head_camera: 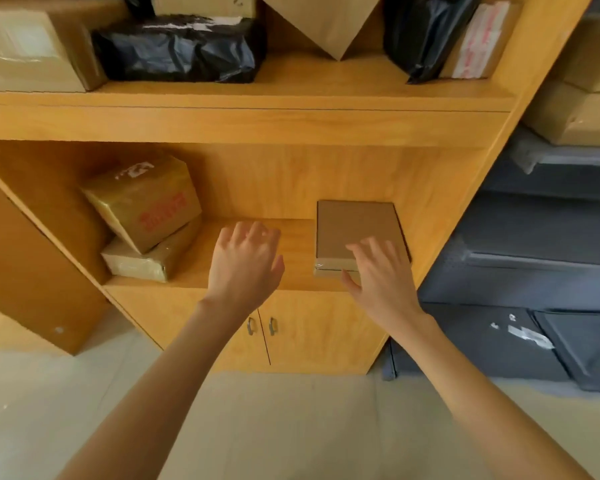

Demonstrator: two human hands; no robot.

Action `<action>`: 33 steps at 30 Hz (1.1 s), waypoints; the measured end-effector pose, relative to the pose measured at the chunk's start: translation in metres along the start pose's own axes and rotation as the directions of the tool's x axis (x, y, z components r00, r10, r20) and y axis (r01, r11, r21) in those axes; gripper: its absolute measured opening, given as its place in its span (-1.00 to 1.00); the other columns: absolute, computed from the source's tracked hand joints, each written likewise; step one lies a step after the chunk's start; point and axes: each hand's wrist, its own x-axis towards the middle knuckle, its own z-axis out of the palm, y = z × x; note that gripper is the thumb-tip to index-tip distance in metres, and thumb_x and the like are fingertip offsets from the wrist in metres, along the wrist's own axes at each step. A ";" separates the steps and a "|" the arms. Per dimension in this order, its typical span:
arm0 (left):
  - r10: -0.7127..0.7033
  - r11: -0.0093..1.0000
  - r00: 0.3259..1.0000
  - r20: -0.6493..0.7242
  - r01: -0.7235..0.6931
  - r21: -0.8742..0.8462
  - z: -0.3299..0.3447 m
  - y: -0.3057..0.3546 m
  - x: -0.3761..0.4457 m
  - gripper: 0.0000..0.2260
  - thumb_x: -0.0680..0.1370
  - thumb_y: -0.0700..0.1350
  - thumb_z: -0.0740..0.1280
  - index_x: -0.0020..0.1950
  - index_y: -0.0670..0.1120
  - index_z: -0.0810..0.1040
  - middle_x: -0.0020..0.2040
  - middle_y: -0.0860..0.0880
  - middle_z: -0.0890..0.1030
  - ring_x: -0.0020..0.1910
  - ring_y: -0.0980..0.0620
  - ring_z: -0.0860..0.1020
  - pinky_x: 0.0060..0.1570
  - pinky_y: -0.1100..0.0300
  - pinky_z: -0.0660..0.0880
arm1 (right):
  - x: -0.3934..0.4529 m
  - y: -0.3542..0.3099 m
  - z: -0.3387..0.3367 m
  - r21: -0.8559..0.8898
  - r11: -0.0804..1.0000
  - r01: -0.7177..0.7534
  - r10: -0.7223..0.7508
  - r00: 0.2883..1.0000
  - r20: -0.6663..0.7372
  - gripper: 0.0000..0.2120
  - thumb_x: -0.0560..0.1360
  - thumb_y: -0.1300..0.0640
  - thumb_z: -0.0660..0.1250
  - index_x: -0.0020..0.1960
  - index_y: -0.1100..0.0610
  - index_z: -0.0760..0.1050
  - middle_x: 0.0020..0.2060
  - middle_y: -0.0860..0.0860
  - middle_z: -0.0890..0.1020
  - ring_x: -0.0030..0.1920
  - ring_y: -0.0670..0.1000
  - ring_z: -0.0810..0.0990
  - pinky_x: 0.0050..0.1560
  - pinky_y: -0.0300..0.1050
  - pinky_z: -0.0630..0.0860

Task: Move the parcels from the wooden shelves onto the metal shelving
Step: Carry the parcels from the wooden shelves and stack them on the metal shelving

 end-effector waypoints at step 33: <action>-0.215 0.200 0.738 0.639 0.674 -0.711 0.312 0.100 0.162 -0.35 0.52 0.12 0.34 0.50 -0.09 0.18 0.40 -0.07 0.36 0.33 -0.09 0.37 0.09 0.14 0.28 | 0.089 0.178 0.221 0.381 0.703 -0.600 0.550 0.799 0.242 -0.33 0.57 -0.08 0.26 0.53 0.21 0.10 0.44 0.16 0.28 0.43 0.15 0.27 0.32 -0.03 0.29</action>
